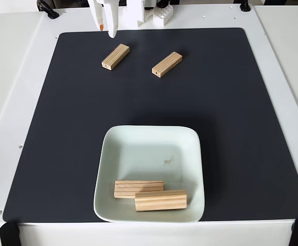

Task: Pick up the wooden block and place them on the plate.

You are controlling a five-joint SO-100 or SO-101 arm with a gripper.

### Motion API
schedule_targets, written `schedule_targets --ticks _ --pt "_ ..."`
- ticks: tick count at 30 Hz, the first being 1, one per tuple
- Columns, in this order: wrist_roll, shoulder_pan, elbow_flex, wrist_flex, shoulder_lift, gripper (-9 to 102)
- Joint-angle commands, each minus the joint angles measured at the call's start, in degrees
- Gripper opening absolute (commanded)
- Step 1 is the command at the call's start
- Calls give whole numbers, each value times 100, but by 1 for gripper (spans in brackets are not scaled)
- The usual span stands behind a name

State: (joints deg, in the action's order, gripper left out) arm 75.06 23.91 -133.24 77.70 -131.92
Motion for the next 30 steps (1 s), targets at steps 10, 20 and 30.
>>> schedule_targets --ticks 10,20,30 --pt "70 -202 -26 -1538 1187 36" --pt "589 -167 -220 -1828 1749 36" --pt "598 -229 -756 -1828 1380 36"
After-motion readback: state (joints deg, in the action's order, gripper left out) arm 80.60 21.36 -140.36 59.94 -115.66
